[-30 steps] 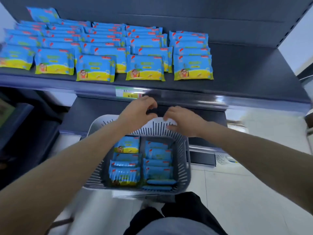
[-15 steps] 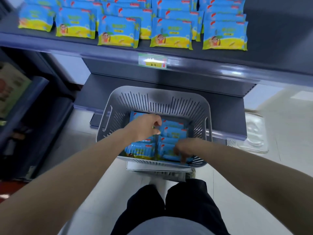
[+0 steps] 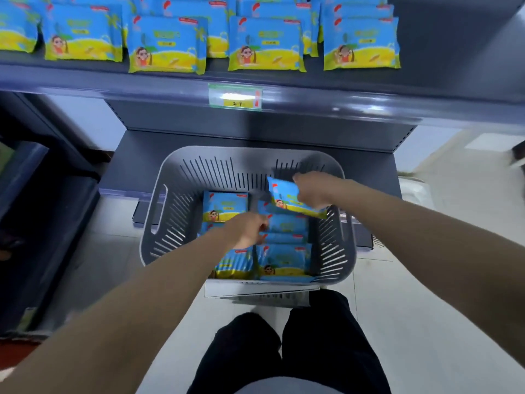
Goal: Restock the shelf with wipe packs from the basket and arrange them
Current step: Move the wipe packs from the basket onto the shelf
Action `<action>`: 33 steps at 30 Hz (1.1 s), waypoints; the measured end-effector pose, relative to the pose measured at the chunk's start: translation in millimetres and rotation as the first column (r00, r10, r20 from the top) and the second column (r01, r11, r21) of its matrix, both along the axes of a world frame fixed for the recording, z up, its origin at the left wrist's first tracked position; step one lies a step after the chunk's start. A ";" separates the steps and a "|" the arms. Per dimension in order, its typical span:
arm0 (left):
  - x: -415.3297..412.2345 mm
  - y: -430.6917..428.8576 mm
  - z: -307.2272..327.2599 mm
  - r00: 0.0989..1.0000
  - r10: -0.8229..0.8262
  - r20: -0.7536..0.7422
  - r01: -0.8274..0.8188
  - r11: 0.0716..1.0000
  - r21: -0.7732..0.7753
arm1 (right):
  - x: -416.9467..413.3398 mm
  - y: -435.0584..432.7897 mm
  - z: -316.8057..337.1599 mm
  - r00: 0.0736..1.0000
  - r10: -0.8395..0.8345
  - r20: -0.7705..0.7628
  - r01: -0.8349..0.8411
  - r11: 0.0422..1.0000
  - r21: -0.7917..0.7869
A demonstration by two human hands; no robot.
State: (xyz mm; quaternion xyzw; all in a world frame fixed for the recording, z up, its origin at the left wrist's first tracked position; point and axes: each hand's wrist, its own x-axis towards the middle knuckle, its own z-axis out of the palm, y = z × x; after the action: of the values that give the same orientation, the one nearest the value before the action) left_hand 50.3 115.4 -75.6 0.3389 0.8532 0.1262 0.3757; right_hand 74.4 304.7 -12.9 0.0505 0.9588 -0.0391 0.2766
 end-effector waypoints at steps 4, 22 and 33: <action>8.5 15.2 -24.7 0.982 -0.189 -0.011 0.185 0.970 -0.157 | 0.3 14.5 18.6 0.986 -0.140 -0.095 0.137 0.990 -0.034; -42.7 18.2 97.8 0.996 0.073 -0.053 -0.061 0.976 0.207 | -3.6 47.8 147.9 0.907 -0.135 -0.399 0.017 0.959 -0.285; -74.1 77.2 239.0 0.980 0.163 -0.114 -0.067 0.811 0.581 | -44.5 150.6 215.7 0.845 -0.206 -0.493 0.174 0.979 -0.111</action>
State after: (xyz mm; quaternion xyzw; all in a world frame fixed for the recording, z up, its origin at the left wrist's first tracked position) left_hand -23.8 192.6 163.4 0.3930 0.8214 0.3727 0.1788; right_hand 29.9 455.3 202.8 0.1245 0.9863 -0.1076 0.0141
